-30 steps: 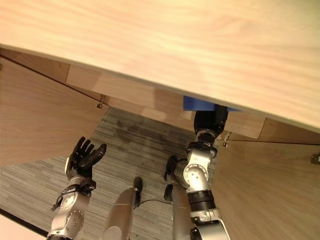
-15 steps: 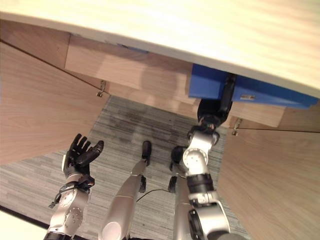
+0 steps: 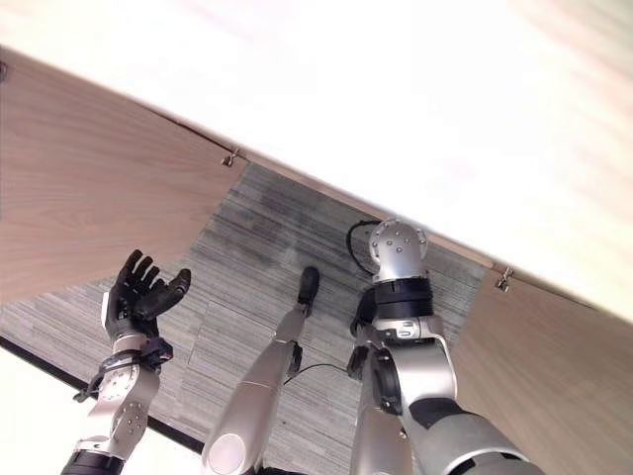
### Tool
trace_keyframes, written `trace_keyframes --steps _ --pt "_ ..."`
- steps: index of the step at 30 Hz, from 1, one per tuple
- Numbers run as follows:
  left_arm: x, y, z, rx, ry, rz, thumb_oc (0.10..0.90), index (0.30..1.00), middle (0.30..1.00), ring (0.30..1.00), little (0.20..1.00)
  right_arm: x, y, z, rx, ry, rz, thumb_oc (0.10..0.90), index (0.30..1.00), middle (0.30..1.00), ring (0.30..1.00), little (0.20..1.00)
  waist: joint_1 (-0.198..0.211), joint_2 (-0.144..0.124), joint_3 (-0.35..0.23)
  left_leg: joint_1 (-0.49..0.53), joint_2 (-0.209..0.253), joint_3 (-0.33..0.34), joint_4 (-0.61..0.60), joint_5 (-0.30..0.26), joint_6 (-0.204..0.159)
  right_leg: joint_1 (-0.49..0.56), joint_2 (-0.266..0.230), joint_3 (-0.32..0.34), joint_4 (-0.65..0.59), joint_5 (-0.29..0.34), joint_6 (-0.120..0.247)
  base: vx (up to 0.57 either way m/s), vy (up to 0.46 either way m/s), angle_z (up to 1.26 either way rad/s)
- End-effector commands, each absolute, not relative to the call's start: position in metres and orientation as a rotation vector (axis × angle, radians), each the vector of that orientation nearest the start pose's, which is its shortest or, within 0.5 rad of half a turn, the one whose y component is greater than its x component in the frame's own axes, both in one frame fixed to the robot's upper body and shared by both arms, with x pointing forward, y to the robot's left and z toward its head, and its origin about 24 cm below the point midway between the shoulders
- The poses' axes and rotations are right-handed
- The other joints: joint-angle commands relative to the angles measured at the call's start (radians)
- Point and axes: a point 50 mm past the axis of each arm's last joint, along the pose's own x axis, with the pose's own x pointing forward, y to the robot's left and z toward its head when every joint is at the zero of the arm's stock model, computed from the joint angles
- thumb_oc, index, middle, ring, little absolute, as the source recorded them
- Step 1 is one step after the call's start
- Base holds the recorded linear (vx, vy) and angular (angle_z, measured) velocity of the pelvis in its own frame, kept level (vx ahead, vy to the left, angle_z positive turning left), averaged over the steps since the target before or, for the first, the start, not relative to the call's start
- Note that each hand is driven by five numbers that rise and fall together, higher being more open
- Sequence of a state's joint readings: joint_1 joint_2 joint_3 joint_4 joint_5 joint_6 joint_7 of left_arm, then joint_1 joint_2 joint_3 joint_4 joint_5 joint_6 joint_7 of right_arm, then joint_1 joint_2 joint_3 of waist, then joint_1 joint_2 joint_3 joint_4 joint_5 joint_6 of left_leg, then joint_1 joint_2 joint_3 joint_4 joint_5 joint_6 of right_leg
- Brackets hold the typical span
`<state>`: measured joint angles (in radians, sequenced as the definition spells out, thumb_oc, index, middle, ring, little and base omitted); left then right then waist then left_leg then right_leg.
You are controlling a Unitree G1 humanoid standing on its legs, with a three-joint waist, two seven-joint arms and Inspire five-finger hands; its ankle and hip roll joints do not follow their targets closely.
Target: Put the empty folder in the office cabinet
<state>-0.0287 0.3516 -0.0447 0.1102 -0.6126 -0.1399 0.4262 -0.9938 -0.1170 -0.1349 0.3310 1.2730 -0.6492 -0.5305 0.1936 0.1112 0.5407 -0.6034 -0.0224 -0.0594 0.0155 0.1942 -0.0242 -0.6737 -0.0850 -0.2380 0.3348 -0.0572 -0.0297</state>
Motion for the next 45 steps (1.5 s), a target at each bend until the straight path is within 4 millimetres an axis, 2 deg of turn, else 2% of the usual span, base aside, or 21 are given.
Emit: trace_keyframes --steps 1,2,3,8,11,13,15,16,17,18,19,20,21,23,27,29,30,32,33,37,45 --pt "0.25 0.252 0.077 -0.183 -0.176 0.475 0.8 0.9 0.9 0.9 0.9 0.324 -0.197 0.364 1.289 -1.079 -0.118 0.4 0.3 0.3 0.3 0.3 -0.02 0.055 -0.021 0.013 -0.027 -0.001 0.064 -0.14 0.003 0.046 -0.022 0.051 -0.141 0.053 0.08 0.0 -0.009 0.04" --pt "0.251 0.254 0.079 -0.18 -0.185 0.478 0.8 0.9 0.9 0.9 0.9 0.329 -0.203 0.365 1.24 -1.053 -0.147 0.573 0.559 0.559 0.559 0.559 -0.022 0.053 -0.021 0.007 -0.028 -0.004 0.055 -0.135 0.003 0.039 -0.022 0.048 -0.145 0.055 0.081 0.0 -0.008 0.06" --pt "0.251 0.253 0.079 -0.181 -0.186 0.477 0.8 0.9 0.9 0.9 0.9 0.33 -0.203 0.366 1.239 -1.053 -0.146 0.8 0.9 0.9 0.9 0.9 -0.022 0.054 -0.021 0.006 -0.028 -0.005 0.053 -0.134 0.003 0.039 -0.023 0.047 -0.146 0.056 0.082 0.0 -0.006 0.05" --pt "0.253 0.253 0.083 -0.195 -0.2 0.478 0.8 0.9 0.9 0.9 0.9 0.345 -0.214 0.352 1.184 -0.957 -0.203 0.8 0.9 0.9 0.9 0.9 -0.03 0.047 -0.021 -0.001 -0.026 -0.006 0.042 -0.129 0.005 0.022 -0.022 0.042 -0.148 0.062 0.084 0.0 0.001 0.06" --pt "0.255 0.251 0.084 -0.207 -0.198 0.472 0.8 0.9 0.9 0.9 0.9 0.355 -0.213 0.327 1.18 -0.874 -0.215 0.8 0.9 0.9 0.9 0.9 -0.044 0.035 -0.021 0.008 -0.027 -0.007 0.041 -0.135 0.009 0.032 -0.019 0.041 -0.155 0.064 0.082 0.0 -0.001 0.01" --pt "0.255 0.251 0.085 -0.214 -0.202 0.481 0.8 0.9 0.9 0.9 0.9 0.356 -0.21 0.32 1.195 -0.859 -0.201 0.8 0.9 0.9 0.9 0.9 -0.046 0.033 -0.021 0.01 -0.028 -0.007 0.044 -0.138 0.011 0.036 -0.019 0.041 -0.156 0.065 0.082 0.0 0.0 0.0" --pt "0.253 0.256 0.087 -0.258 -0.229 0.532 0.8 0.9 0.9 0.9 0.9 0.364 -0.201 0.294 1.19 -0.777 -0.154 0.8 0.9 0.9 0.9 0.9 -0.049 0.027 -0.021 0.021 -0.031 -0.01 0.044 -0.142 0.014 0.044 -0.019 0.045 -0.16 0.07 0.085 0.0 0.0 0.0" --pt "0.253 0.256 0.087 -0.258 -0.228 0.533 0.8 0.9 0.9 0.9 0.9 0.364 -0.201 0.294 1.19 -0.776 -0.152 0.8 0.9 0.9 0.9 0.9 -0.049 0.027 -0.021 0.021 -0.031 -0.01 0.043 -0.142 0.014 0.044 -0.019 0.045 -0.161 0.07 0.085 -0.04 0.01 0.0" --pt "0.251 0.261 0.091 -0.305 -0.261 0.587 0.8 0.9 0.9 0.9 0.9 0.372 -0.199 0.274 1.082 -0.679 -0.141 0.8 0.9 0.9 0.9 0.9 -0.051 0.017 -0.021 0.026 -0.031 -0.01 0.041 -0.142 0.015 0.045 -0.019 0.044 -0.16 0.074 0.085 0.0 0.0 0.0" --pt "0.251 0.261 0.091 -0.305 -0.261 0.587 0.8 0.9 0.9 0.9 0.9 0.372 -0.199 0.274 1.082 -0.678 -0.14 0.8 0.9 0.9 0.9 0.9 -0.052 0.018 -0.021 0.026 -0.031 -0.01 0.041 -0.142 0.015 0.045 -0.019 0.044 -0.16 0.074 0.085 -0.05 0.004 0.01" --pt "0.252 0.263 0.094 -0.308 -0.279 0.597 0.8 0.9 0.9 0.9 0.9 0.378 -0.201 0.259 0.991 -0.599 -0.143 0.8 0.9 0.9 0.9 0.9 -0.054 0.009 -0.021 0.031 -0.03 -0.009 0.04 -0.143 0.015 0.046 -0.019 0.043 -0.16 0.075 0.085 -0.06 -0.013 0.02" --pt "0.253 0.263 0.097 -0.294 -0.29 0.585 0.8 0.9 0.9 0.9 0.9 0.381 -0.202 0.238 0.798 -0.489 -0.113 0.8 0.9 0.9 0.9 0.9 -0.062 -0.007 -0.021 0.034 -0.028 -0.008 0.041 -0.145 0.016 0.048 -0.02 0.041 -0.161 0.078 0.084 -0.08 -0.03 0.02" --pt "0.254 0.263 0.1 -0.266 -0.298 0.571 0.8 0.9 0.9 0.9 0.9 0.382 -0.204 0.226 0.708 -0.434 -0.1 0.8 0.9 0.9 0.9 0.9 -0.066 -0.019 -0.021 0.033 -0.026 -0.007 0.045 -0.147 0.015 0.048 -0.02 0.039 -0.16 0.08 0.083 -0.08 -0.035 0.05" --pt "0.254 0.264 0.103 -0.226 -0.306 0.547 0.8 0.9 0.9 0.9 0.9 0.381 -0.211 0.212 0.571 -0.355 -0.076 0.8 0.9 0.9 0.9 0.9 -0.073 -0.034 -0.021 0.029 -0.025 -0.007 0.064 -0.155 0.014 0.053 -0.022 0.036 -0.16 0.083 0.083 -0.06 -0.023 0.05" --pt "0.252 0.261 0.104 -0.187 -0.306 0.496 0.8 0.9 0.9 0.9 0.9 0.382 -0.209 0.21 0.45 -0.296 0.035 0.8 0.9 0.9 0.9 0.9 -0.068 -0.06 -0.021 0.012 -0.026 -0.01 0.095 -0.169 0.015 0.049 -0.023 0.034 -0.161 0.097 0.088 -0.08 -0.022 -0.01" --pt "0.25 0.261 0.104 -0.186 -0.309 0.488 0.8 0.9 0.9 0.9 0.9 0.381 -0.202 0.221 0.461 -0.329 0.106 0.8 0.9 0.9 0.9 0.9 -0.059 -0.065 -0.021 0.006 -0.028 -0.01 0.101 -0.169 0.017 0.043 -0.025 0.033 -0.16 0.103 0.091 -0.09 0.001 -0.03" --pt "0.248 0.26 0.103 -0.191 -0.312 0.482 0.8 0.9 0.9 0.9 0.9 0.381 -0.197 0.234 0.479 -0.376 0.161 0.8 0.9 0.9 0.9 0.9 -0.05 -0.067 -0.021 0.002 -0.029 -0.009 0.101 -0.169 0.018 0.039 -0.025 0.034 -0.165 0.108 0.092 -0.07 0.008 -0.07" --pt "0.247 0.26 0.103 -0.191 -0.312 0.482 0.8 0.9 0.9 0.9 0.9 0.382 -0.197 0.234 0.48 -0.377 0.162 0.8 0.9 0.9 0.9 0.9 -0.05 -0.067 -0.021 0.002 -0.028 -0.008 0.101 -0.169 0.018 0.039 -0.024 0.035 -0.166 0.109 0.092 -0.05 0.013 -0.06" --pt "0.245 0.26 0.101 -0.2 -0.312 0.489 0.8 0.9 0.9 0.9 0.9 0.381 -0.191 0.245 0.493 -0.413 0.214 0.8 0.9 0.9 0.9 0.9 -0.041 -0.07 -0.021 -0.003 -0.029 -0.006 0.103 -0.168 0.019 0.035 -0.023 0.034 -0.174 0.117 0.095 -0.06 0.026 -0.03" --pt "0.246 0.259 0.097 -0.208 -0.297 0.472 0.8 0.9 0.9 0.9 0.9 0.381 -0.178 0.256 0.456 -0.429 0.302 0.8 0.9 0.9 0.9 0.9 -0.035 -0.075 -0.021 -0.004 -0.029 -0.002 0.097 -0.161 0.02 0.037 -0.022 0.028 -0.194 0.131 0.099 -0.06 0.022 -0.04" --pt "0.247 0.255 0.096 -0.223 -0.294 0.453 0.8 0.9 0.9 0.9 0.9 0.376 -0.161 0.244 0.587 -0.446 0.369 0.8 0.9 0.9 0.9 0.9 -0.037 -0.079 -0.021 0.027 -0.035 0.009 0.088 -0.165 0.024 0.075 -0.025 0.028 -0.222 0.149 0.108 -0.03 0.032 -0.05"
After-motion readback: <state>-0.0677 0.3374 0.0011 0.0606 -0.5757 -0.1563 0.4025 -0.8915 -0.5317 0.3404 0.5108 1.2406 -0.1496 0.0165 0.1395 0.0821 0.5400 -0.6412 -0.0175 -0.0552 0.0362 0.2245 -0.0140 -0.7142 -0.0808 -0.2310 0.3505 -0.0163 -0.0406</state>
